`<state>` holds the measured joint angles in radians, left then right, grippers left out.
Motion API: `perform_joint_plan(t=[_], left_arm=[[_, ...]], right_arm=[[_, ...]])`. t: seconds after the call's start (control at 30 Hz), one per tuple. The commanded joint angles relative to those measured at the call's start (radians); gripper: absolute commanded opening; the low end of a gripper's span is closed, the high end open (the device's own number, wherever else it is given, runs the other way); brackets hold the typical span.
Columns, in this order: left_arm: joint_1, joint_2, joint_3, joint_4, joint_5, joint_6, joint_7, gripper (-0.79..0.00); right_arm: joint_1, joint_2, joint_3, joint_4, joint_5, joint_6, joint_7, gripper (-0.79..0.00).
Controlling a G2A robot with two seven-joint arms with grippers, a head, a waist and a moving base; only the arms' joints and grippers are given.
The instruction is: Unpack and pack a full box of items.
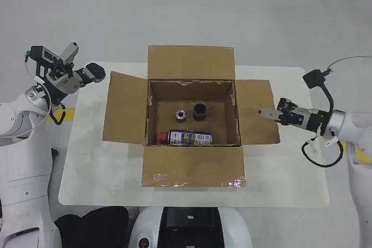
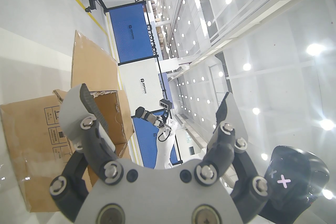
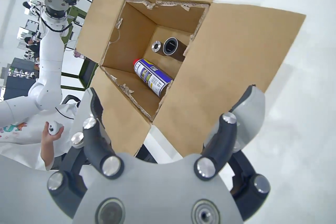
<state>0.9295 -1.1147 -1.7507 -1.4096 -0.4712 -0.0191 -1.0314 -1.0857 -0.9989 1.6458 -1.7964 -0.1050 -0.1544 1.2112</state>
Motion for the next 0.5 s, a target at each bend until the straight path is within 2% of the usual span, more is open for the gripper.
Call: perform_joint_plan(t=[0.0, 0.2, 0.47], left_arm=[[0.000, 0.000, 0.000, 0.000, 0.000, 0.000, 0.000, 0.000], [0.000, 0.000, 0.000, 0.000, 0.000, 0.000, 0.000, 0.000], [0.000, 0.000, 0.000, 0.000, 0.000, 0.000, 0.000, 0.000]], right_arm=[[-0.003, 0.001, 0.008, 0.033, 0.043, 0.024, -0.003, 0.000], [-0.022, 0.002, 0.012, 0.109, 0.150, 0.079, -0.053, 0.000], [-0.029, 0.005, 0.002, 0.200, 0.206, 0.081, -0.091, 0.000]])
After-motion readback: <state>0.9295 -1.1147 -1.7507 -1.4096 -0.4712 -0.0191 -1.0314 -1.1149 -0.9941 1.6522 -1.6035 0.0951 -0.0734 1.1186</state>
